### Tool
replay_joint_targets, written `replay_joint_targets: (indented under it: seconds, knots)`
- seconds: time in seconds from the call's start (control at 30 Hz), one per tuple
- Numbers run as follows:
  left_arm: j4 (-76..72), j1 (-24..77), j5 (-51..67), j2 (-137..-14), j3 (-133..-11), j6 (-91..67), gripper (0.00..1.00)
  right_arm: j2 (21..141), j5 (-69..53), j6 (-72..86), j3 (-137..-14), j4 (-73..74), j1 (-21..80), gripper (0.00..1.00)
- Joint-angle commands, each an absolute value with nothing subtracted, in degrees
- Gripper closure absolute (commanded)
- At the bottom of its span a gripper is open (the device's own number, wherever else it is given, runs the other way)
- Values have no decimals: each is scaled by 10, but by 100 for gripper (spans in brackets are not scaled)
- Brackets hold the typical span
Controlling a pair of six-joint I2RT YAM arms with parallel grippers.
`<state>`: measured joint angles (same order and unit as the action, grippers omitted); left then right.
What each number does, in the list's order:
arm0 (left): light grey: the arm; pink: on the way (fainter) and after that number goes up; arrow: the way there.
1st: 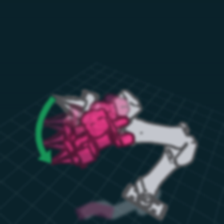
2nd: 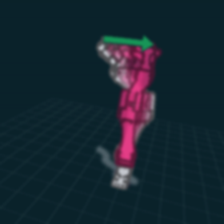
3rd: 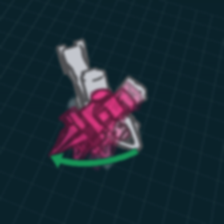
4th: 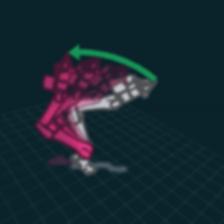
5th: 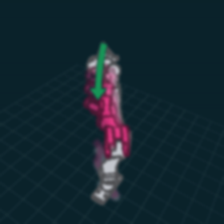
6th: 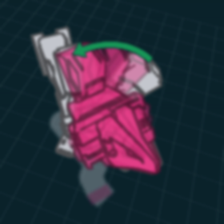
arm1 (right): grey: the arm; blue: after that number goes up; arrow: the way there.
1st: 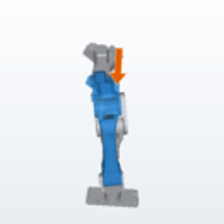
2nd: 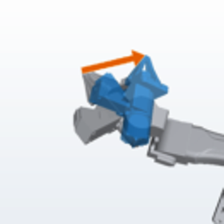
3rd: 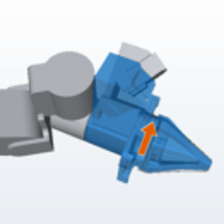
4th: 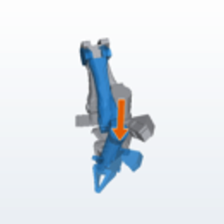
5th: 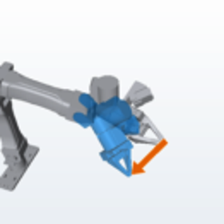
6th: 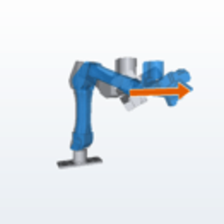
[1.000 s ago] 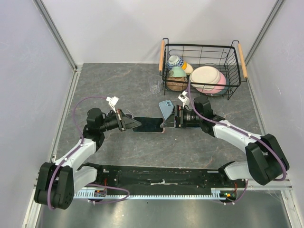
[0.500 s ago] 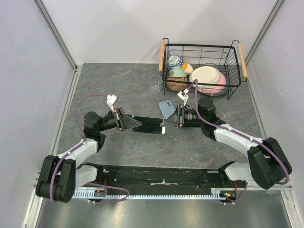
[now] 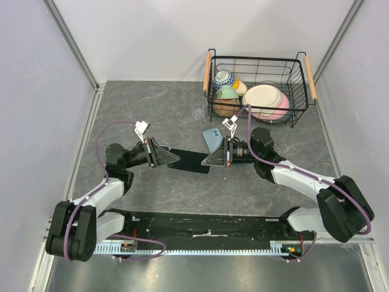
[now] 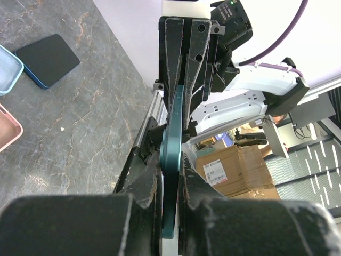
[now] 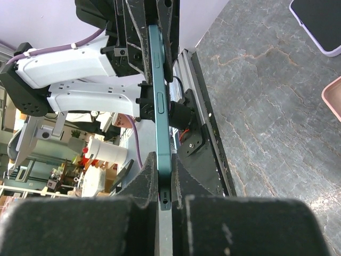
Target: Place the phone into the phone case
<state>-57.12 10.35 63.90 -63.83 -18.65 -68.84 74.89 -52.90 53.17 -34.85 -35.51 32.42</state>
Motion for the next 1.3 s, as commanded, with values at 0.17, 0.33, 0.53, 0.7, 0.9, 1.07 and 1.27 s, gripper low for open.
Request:
replay_joint_targets:
  seconds: [0.17, 0.33, 0.53, 0.7, 0.9, 1.07, 1.27]
  knots:
    - [-510, 111, 639, -592, -212, -615, 58, 758, -512, 518, -362, -345, 337, 100]
    - [-413, 111, 621, -564, -230, -548, 32, 767, -506, 469, -377, -279, 337, 100]
    - [-177, 111, 507, -516, -288, -392, 23, 766, -469, 383, -403, -157, 337, 100]
    - [40, 114, 343, -497, -326, -319, 21, 779, -433, 354, -408, -103, 331, 100]
    - [132, 147, 180, -522, -350, -294, 21, 795, -432, 337, -407, -76, 307, 100]
    - [181, 231, 49, -586, -392, -279, 20, 778, -425, 331, -412, -61, 283, 100]
    - [193, 257, 11, -687, -423, -258, 20, 754, -410, 316, -425, -16, 261, 100]
